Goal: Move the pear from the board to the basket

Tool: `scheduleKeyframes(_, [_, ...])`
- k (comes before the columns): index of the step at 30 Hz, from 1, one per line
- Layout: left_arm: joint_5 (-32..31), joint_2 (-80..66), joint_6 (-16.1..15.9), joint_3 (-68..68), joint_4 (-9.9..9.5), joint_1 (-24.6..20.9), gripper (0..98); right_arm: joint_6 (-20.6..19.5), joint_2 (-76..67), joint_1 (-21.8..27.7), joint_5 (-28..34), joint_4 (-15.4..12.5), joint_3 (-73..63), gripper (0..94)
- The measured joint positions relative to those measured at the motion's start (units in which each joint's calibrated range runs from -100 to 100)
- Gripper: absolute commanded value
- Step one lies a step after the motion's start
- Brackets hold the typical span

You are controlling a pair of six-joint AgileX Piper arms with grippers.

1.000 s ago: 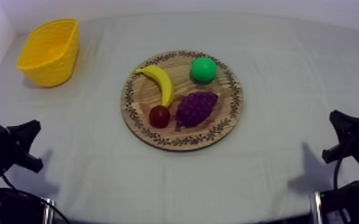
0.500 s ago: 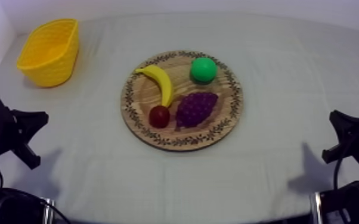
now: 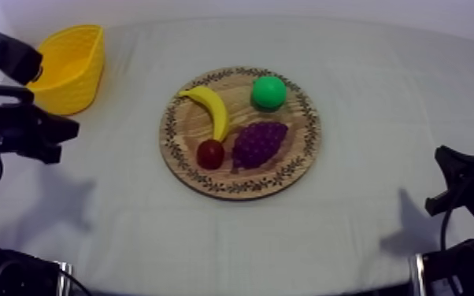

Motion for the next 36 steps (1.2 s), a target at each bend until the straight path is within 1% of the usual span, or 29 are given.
scheduleKeyframes(4, [1.2, 6.7, 2.4, -7.3, -0.65, 1.6, 0.0, 0.0, 0.0, 0.0, 0.0, 0.0, 0.0, 0.4])
scheduleKeyframes(7, [1.7, 11.7, 4.0, -12.3, -1.63, 3.2, 0.0, 0.0, 0.0, 0.0, 0.0, 0.0, 0.0, 0.4])
scheduleKeyframes(15, [4.5, 25.7, 9.0, -27.0, -5.57, 7.6, 0.0, 0.0, 0.0, 0.0, 0.0, 0.0, 0.0, 0.4])
scheduleKeyframes(18, [6.5, 31.2, 10.8, -33.2, -6.52, 8.7, 0.0, 0.0, 0.0, 0.0, 0.0, 0.0, 0.0, 0.4])
scheduleKeyframes(25, [11.9, 45.3, 14.4, -49.9, -6.82, 10.2, 0.0, 0.0, 0.0, 0.0, 0.0, 0.0, 0.0, 0.4])
scheduleKeyframes(32, [14.8, 57.3, 18.3, -66.9, -5.74, 10.9, 0.0, 0.0, 0.0, 0.0, 0.0, 0.0, 0.0, 0.4])
scheduleKeyframes(36, [17.0, 62.0, 19.8, -75.7, -5.81, 11.3, 0.0, 0.0, 0.0, 0.0, 0.0, 0.0, 0.0, 0.4])
